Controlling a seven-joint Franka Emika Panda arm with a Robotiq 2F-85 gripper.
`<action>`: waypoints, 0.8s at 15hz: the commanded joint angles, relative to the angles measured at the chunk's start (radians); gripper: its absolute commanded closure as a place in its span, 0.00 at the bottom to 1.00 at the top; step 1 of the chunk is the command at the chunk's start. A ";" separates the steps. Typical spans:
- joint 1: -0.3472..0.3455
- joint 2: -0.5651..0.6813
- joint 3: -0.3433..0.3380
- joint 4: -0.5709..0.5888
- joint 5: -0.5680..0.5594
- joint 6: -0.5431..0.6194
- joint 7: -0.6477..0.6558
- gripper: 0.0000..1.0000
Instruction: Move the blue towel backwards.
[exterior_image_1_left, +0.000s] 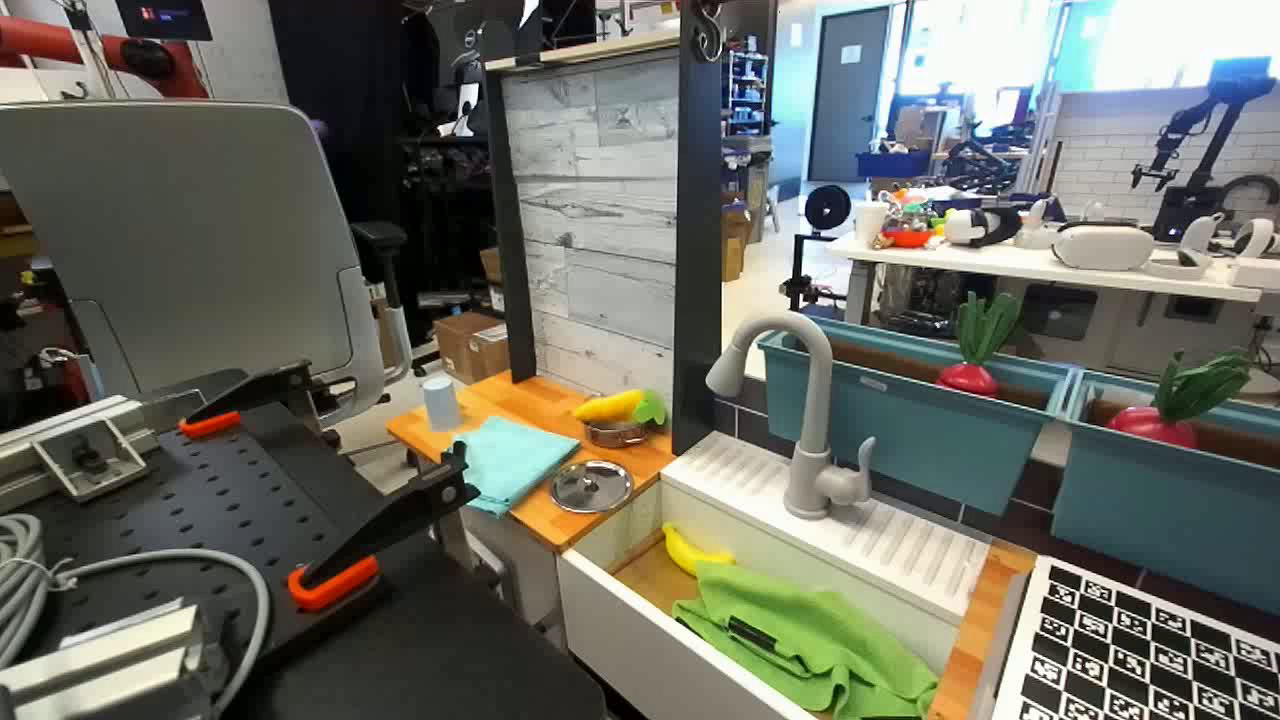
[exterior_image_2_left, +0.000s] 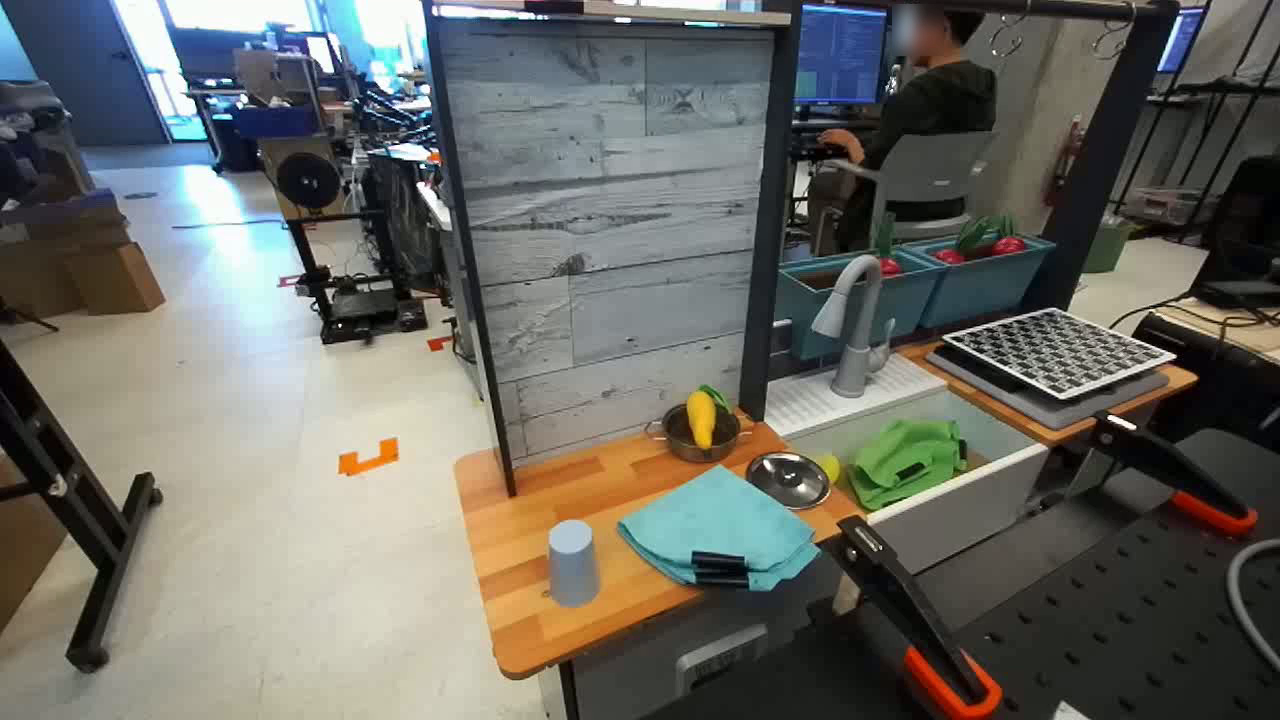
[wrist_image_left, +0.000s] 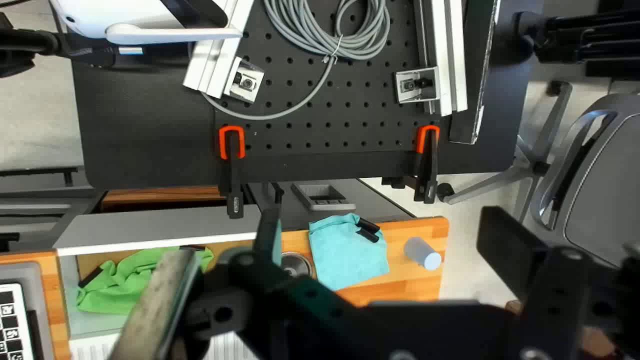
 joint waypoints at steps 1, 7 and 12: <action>-0.014 0.004 0.014 0.002 0.010 -0.003 -0.009 0.00; -0.014 0.004 0.014 0.002 0.010 -0.003 -0.008 0.00; 0.023 0.064 0.101 0.013 0.029 0.049 0.086 0.00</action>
